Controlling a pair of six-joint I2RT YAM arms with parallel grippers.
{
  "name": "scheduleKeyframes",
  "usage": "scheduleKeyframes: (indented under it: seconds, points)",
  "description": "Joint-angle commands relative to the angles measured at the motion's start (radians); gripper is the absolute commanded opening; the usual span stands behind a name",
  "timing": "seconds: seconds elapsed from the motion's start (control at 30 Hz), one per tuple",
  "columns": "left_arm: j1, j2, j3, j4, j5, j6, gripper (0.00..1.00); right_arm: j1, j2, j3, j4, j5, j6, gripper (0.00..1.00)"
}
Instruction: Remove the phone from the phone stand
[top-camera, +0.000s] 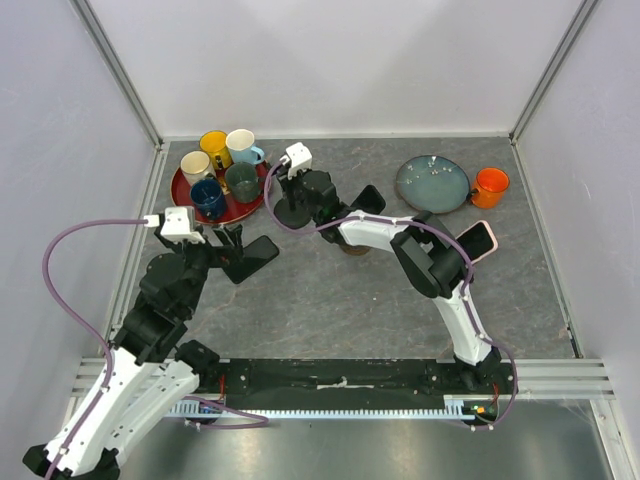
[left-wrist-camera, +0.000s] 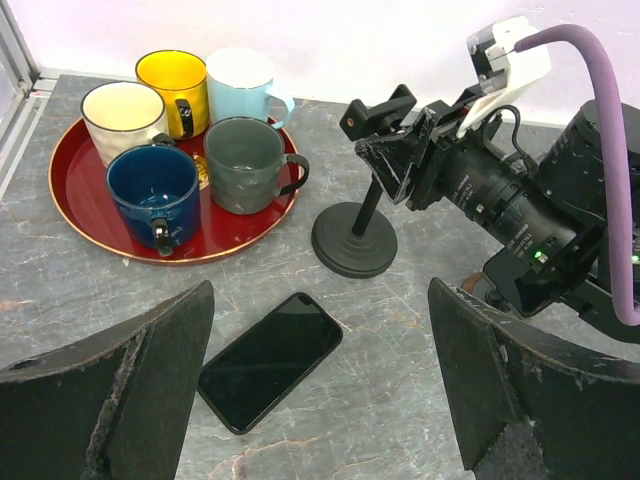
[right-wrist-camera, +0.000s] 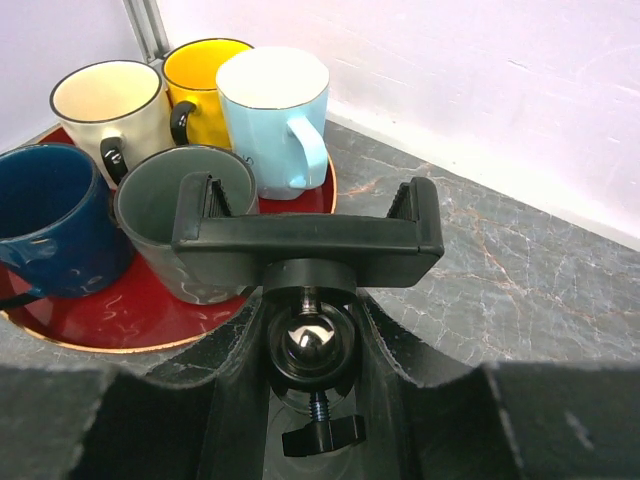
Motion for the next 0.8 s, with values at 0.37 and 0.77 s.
scheduleKeyframes:
  seconds: [0.37, 0.77]
  points:
    - [0.107, 0.007, -0.009, 0.06, 0.152, -0.011, 0.93, -0.01, -0.044, 0.072, -0.013, -0.016, -0.011, 0.66]
    - [0.119, -0.004, -0.012, 0.062, 0.155, -0.013, 0.93, -0.009, -0.305, -0.069, -0.143, -0.065, 0.004, 0.93]
